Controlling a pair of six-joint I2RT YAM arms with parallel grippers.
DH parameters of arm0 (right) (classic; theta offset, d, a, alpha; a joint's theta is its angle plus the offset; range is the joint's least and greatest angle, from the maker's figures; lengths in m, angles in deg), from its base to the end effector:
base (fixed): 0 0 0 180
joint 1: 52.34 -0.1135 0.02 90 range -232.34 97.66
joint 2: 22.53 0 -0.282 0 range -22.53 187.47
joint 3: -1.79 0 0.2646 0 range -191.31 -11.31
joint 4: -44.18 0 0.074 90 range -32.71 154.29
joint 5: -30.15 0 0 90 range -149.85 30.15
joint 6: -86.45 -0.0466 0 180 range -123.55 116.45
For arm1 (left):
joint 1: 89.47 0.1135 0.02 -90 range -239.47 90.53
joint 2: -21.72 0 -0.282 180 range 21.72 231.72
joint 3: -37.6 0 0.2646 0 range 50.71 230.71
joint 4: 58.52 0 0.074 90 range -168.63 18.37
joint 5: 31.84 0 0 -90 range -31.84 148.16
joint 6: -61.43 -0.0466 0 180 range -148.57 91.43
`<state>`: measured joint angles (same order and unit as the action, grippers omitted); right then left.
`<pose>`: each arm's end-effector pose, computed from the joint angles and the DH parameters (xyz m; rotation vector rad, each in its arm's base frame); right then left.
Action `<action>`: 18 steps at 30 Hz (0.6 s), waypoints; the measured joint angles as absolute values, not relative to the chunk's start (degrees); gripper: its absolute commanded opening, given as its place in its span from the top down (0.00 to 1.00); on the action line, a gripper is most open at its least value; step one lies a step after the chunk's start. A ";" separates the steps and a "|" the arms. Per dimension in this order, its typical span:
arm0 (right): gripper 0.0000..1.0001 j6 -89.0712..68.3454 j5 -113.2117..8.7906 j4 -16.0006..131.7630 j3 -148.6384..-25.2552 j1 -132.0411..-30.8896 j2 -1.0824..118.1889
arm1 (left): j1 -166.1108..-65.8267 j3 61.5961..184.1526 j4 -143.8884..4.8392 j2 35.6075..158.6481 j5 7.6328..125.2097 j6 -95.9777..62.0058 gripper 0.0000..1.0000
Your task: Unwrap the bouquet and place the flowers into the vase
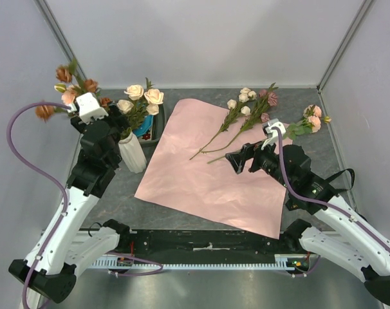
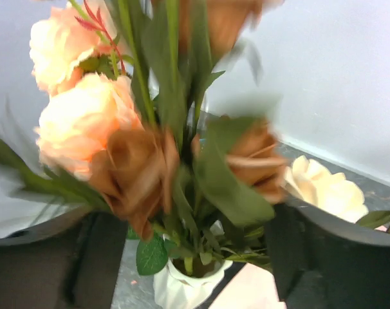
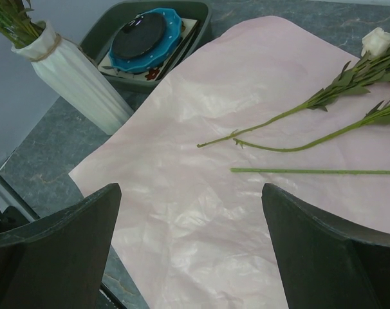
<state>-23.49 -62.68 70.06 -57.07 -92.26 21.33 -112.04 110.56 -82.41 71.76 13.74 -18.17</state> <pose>0.1477 0.1206 0.3546 -0.2785 1.7946 0.7095 0.1878 -0.0428 0.4309 -0.4313 1.5255 0.1655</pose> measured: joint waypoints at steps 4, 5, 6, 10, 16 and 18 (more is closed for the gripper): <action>0.02 -24.85 -61.74 70.04 -57.00 -92.26 22.20 | -112.04 110.15 -85.85 69.49 15.29 -15.16 0.01; 0.02 -25.22 -61.57 70.04 -56.98 -92.26 22.55 | -112.04 110.19 -86.79 68.77 15.94 -14.61 0.01; 0.02 -25.94 -60.89 70.04 -56.98 -92.26 23.47 | -112.04 110.47 -88.47 67.70 17.19 -13.74 0.01; 0.02 -28.28 -59.47 69.84 -56.50 -92.26 27.30 | -112.04 113.29 -95.46 64.83 21.41 -10.17 0.00; 0.02 -32.61 -59.40 70.08 -55.80 -92.24 33.68 | -112.04 115.11 -105.26 58.26 26.59 -6.24 0.01; 0.02 -33.90 -59.71 70.15 -55.80 -92.24 35.27 | -112.04 116.11 -108.45 55.68 28.64 -5.45 0.01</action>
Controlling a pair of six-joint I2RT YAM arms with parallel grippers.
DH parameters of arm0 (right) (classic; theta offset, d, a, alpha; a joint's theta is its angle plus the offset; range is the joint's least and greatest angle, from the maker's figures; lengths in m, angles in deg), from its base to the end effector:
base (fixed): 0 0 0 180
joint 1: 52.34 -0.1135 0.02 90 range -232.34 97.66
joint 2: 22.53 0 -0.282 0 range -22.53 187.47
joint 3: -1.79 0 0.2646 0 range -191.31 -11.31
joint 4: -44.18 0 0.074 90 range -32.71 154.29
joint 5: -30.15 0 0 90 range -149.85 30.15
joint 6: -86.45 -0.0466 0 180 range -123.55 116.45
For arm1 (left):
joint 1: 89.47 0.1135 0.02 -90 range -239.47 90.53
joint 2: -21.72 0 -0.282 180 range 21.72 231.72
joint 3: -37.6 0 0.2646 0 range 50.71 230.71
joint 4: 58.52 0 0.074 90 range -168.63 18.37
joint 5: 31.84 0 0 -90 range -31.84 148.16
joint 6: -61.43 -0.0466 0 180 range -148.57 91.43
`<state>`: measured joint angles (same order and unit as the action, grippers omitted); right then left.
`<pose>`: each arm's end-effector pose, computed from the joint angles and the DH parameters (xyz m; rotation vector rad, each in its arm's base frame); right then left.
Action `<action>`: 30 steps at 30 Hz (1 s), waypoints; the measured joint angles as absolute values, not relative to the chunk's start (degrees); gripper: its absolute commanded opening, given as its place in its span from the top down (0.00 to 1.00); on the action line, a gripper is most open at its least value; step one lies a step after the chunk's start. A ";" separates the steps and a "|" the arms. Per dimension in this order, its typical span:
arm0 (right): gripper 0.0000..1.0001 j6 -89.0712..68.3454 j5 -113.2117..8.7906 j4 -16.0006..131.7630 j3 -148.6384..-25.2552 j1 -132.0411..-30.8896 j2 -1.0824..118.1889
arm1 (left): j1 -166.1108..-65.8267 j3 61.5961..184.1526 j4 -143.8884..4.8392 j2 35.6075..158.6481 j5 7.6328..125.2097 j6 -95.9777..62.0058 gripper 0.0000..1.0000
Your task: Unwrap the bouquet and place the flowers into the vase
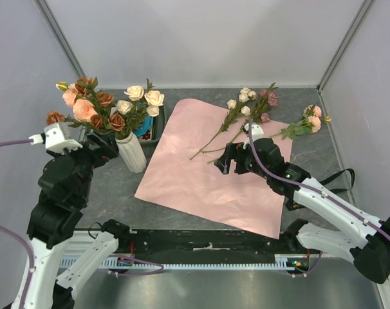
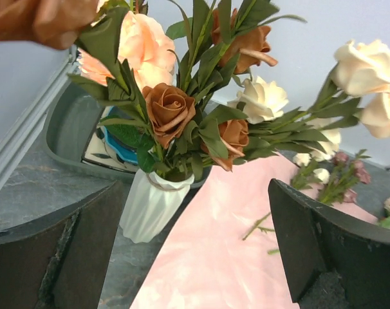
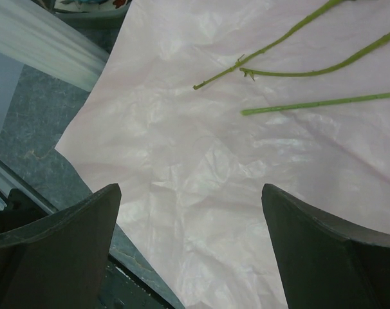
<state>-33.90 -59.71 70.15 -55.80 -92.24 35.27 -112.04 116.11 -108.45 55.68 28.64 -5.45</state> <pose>0.1860 0.1557 0.2979 -0.1778 2.1088 0.7603 0.0907 -0.0128 0.4459 -0.3938 1.6080 -0.1780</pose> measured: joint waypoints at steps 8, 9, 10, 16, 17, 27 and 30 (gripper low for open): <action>0.02 -36.39 -59.93 70.37 -56.20 -91.82 40.23 | -112.04 122.41 -117.28 52.68 32.60 -3.09 0.05; 0.02 -36.85 -60.39 70.56 -56.37 -91.67 40.41 | -112.04 123.24 -117.84 52.55 33.56 -3.09 0.05; 0.02 -37.20 -60.85 70.74 -56.50 -91.36 40.41 | -112.04 123.87 -118.09 52.44 34.70 -3.09 0.05; 0.02 -41.18 -62.92 72.33 -57.22 -83.45 40.72 | -112.04 131.08 -113.95 52.44 51.83 -3.46 0.06; 0.02 -41.68 -63.01 72.51 -57.22 -81.09 41.13 | -112.04 131.89 -112.58 52.70 55.74 -3.51 0.06; 0.09 -49.17 -60.96 73.91 -57.97 -58.29 58.73 | -112.06 127.70 -101.08 62.15 89.40 -3.42 0.08; 0.15 -50.88 -59.58 72.27 -58.88 -54.10 64.04 | -112.04 124.18 -100.05 64.24 94.87 -3.05 0.08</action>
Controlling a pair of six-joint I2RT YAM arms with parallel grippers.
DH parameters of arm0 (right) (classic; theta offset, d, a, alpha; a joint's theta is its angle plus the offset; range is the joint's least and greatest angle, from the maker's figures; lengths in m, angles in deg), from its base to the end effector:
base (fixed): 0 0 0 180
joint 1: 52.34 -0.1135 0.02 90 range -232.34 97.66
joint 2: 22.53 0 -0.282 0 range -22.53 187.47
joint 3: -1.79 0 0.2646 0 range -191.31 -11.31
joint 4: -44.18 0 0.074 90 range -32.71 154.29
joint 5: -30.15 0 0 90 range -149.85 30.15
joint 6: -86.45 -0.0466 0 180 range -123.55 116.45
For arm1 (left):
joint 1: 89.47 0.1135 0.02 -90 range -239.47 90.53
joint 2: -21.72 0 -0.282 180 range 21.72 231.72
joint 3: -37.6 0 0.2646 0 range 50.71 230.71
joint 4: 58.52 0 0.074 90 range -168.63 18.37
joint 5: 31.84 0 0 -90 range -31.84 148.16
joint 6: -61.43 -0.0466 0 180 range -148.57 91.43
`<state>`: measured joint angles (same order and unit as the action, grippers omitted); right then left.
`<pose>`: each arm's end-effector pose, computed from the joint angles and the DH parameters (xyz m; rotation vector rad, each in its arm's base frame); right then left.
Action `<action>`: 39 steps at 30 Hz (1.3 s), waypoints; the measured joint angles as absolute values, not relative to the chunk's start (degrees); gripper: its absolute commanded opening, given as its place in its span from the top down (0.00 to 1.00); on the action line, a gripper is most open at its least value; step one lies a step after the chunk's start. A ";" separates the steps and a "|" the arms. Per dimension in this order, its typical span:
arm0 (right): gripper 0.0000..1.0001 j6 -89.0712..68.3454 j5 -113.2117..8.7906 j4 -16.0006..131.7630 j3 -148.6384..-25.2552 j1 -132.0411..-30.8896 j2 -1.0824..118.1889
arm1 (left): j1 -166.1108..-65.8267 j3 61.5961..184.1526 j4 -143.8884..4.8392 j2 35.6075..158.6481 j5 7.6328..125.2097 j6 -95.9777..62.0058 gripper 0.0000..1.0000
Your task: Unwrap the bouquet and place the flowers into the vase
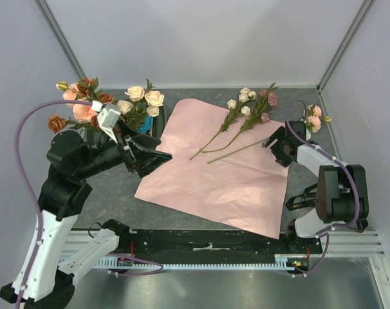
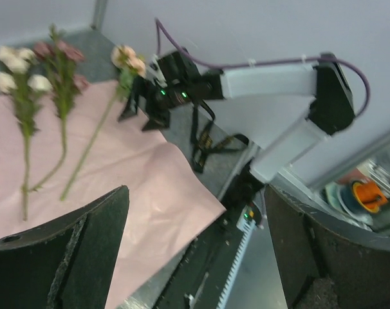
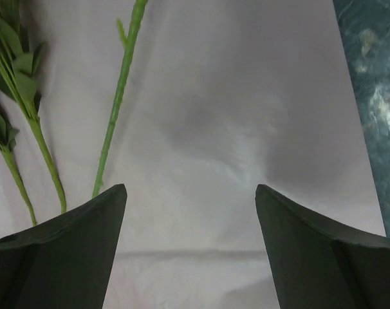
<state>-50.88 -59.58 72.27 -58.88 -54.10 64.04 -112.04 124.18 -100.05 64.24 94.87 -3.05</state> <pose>0.3119 0.0098 0.1819 0.9856 2.3514 0.3497 0.0942 -0.0693 0.4930 0.5011 1.5748 -1.1380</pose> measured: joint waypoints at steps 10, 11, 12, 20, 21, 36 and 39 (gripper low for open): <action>0.34 -53.81 -56.85 60.27 -61.55 -48.17 73.44 | -112.04 117.60 -98.76 62.69 105.40 -1.69 0.08; 0.36 -53.96 -56.82 59.35 -61.97 -48.11 74.38 | -112.04 117.55 -98.63 62.19 105.78 -1.69 0.08; 0.38 -54.01 -56.72 58.21 -62.43 -48.11 75.51 | -112.04 117.53 -98.46 61.71 106.26 -1.69 0.08; 0.56 -54.99 -56.19 52.53 -66.14 -48.04 81.78 | -112.04 117.47 -97.74 60.90 106.89 -1.71 0.08; 0.59 -55.01 -56.23 51.92 -66.80 -48.02 82.53 | -112.04 117.47 -97.82 60.97 106.87 -1.76 0.08; 1.00 -55.91 -56.63 50.98 -68.72 -44.42 83.95 | -112.04 119.76 -103.35 61.25 105.03 -4.21 0.08; 1.00 -56.13 -56.63 51.07 -67.15 -43.83 79.77 | -112.06 120.09 -103.42 61.75 104.70 -4.21 0.08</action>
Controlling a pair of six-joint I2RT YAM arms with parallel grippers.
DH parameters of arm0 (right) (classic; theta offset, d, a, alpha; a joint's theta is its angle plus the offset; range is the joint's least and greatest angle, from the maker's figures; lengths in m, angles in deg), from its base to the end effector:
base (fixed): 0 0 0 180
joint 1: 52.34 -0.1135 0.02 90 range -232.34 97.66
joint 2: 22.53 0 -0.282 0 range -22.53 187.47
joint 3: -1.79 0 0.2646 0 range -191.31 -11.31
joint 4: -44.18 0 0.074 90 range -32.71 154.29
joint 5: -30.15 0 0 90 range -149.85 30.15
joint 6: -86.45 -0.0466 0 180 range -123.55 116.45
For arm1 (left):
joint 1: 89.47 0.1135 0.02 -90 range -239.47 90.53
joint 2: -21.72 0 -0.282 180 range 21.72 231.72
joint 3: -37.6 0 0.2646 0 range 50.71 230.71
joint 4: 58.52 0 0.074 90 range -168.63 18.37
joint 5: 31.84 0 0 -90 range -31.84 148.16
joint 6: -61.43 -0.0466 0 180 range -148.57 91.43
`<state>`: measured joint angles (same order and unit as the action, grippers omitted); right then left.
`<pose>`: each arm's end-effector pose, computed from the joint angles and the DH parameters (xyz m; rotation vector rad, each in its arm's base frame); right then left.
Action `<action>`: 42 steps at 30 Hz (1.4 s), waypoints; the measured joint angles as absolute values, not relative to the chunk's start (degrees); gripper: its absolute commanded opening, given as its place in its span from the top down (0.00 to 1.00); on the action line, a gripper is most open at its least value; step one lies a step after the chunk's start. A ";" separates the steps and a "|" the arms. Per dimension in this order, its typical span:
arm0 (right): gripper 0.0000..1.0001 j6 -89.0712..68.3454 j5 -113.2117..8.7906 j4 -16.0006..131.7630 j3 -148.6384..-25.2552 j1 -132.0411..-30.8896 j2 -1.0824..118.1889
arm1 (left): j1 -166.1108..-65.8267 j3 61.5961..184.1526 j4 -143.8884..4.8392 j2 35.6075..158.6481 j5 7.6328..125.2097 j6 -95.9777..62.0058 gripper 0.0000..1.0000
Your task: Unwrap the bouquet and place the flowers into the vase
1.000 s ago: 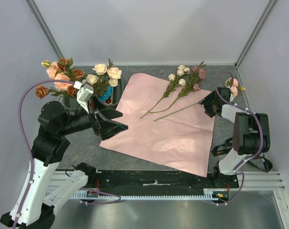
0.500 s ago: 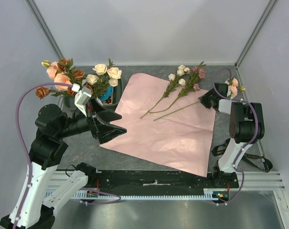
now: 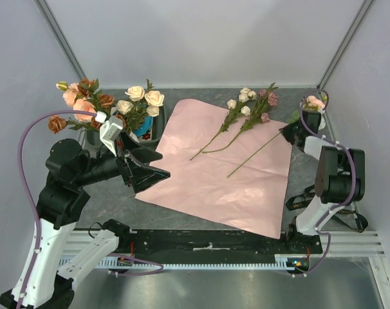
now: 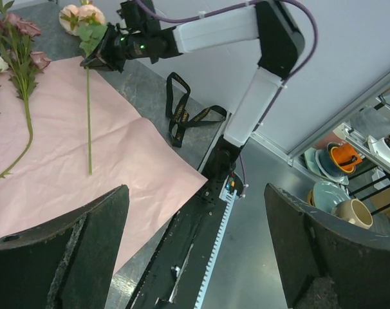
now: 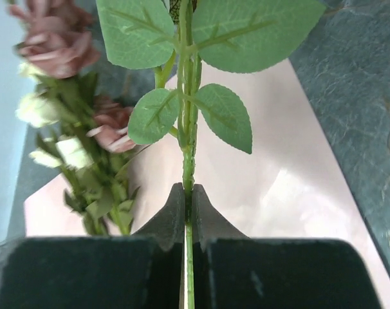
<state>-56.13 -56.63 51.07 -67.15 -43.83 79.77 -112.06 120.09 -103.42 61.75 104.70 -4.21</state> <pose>0.3891 -0.0556 0.1656 1.1508 2.0095 0.4631 0.0842 -0.0717 0.4690 0.6448 1.6360 -1.2619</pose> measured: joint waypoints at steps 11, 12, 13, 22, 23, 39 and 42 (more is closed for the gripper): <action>1.00 -51.03 -56.76 52.86 -60.57 -46.47 50.09 | -112.04 120.07 -102.09 62.30 101.64 -3.83 0.08; 1.00 -49.66 -56.41 53.08 -60.74 -48.02 47.95 | -112.04 120.02 -101.45 62.34 101.25 -3.59 0.08; 1.00 -47.71 -56.15 53.28 -61.22 -50.80 45.74 | -112.04 119.96 -100.88 62.34 100.68 -3.33 0.08; 1.00 -33.28 -47.58 51.24 -64.15 -82.64 35.75 | -112.04 119.24 -93.41 64.22 99.07 2.07 0.21; 1.00 -32.19 -46.95 51.00 -64.63 -85.29 35.56 | -112.04 119.13 -92.12 64.77 99.24 3.07 0.22; 1.00 -23.62 -50.33 49.56 -68.85 -111.25 40.21 | -115.56 118.65 -85.39 72.27 99.02 11.73 0.30; 1.00 -23.41 -52.41 49.49 -69.62 -111.23 40.21 | -117.65 118.65 -86.37 72.46 98.10 11.53 0.30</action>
